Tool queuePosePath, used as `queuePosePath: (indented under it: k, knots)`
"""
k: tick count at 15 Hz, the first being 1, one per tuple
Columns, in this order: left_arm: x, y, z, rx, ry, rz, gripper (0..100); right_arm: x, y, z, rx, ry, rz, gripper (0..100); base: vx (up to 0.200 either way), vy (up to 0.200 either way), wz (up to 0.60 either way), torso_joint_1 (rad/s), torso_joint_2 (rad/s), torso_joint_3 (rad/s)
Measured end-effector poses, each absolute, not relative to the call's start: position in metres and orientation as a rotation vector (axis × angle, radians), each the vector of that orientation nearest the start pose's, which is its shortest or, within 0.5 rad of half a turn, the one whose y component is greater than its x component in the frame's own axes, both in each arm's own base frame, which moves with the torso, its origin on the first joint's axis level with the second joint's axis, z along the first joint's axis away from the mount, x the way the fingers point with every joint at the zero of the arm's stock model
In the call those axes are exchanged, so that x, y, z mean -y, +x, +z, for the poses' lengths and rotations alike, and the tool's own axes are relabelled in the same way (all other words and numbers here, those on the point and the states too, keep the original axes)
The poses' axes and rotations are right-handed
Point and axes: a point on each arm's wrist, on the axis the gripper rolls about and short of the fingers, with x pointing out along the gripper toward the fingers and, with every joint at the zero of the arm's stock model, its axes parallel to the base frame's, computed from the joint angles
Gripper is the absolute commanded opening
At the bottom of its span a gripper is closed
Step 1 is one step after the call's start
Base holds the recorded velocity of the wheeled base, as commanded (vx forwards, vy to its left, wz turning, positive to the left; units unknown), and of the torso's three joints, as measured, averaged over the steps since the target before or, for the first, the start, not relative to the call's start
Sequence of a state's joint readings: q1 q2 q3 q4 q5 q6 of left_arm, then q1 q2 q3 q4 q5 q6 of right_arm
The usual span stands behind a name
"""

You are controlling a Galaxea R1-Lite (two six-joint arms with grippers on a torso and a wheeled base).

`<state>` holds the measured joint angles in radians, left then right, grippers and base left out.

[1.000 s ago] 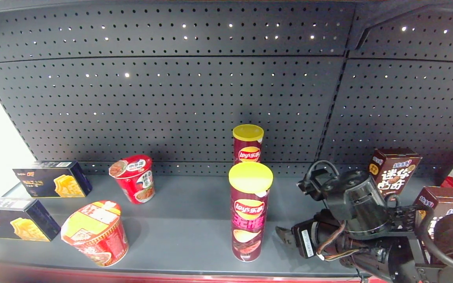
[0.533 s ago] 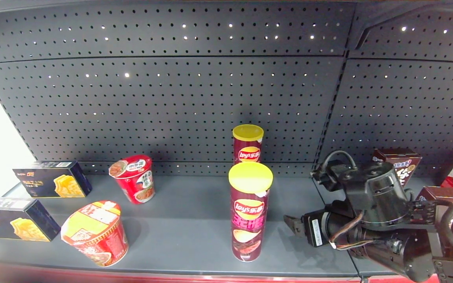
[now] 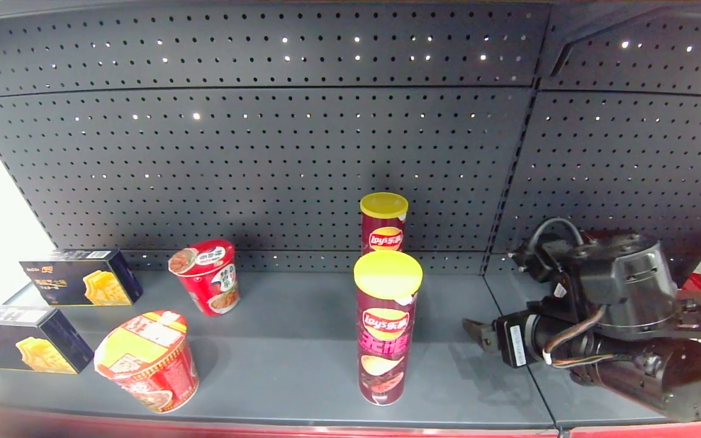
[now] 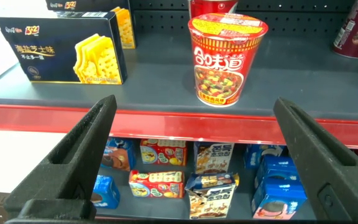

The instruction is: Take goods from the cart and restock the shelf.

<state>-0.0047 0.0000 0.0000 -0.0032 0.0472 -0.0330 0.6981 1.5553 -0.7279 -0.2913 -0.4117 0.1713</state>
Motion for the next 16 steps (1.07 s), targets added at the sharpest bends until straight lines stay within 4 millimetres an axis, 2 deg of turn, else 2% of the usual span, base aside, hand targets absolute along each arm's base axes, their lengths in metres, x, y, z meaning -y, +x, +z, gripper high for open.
queuePosePath:
  k: [2, 5, 10, 12, 16]
  knots:
    - [-0.001, -0.023, 0.076, 0.004, -0.033, 0.042, 100, -0.150, 0.200, 0.183, -0.438, -0.111, 0.237, 100, 0.000, 0.000, 0.00, 0.000, 0.00, 0.000]
    - [-0.001, -0.023, 0.076, 0.004, -0.033, 0.042, 100, -0.139, 0.185, 0.203, -0.372, -0.081, 0.279, 100, 0.000, 0.000, 0.00, 0.000, 0.00, 0.000]
    - [-0.001, -0.023, 0.076, 0.004, -0.034, 0.042, 100, -0.104, 0.137, 0.238, -0.190, -0.098, 0.390, 100, 0.000, 0.000, 0.00, 0.000, 0.00, 0.000]
    - [-0.001, -0.023, 0.076, 0.004, -0.033, 0.042, 100, -0.083, 0.112, 0.242, -0.119, -0.095, 0.411, 100, 0.000, 0.000, 0.00, 0.000, 0.00, 0.000]
    - [-0.001, -0.023, 0.076, 0.005, -0.033, 0.042, 100, -0.033, 0.069, 0.231, 0.005, -0.093, 0.319, 100, 0.000, 0.000, 0.00, 0.000, 0.00, 0.000]
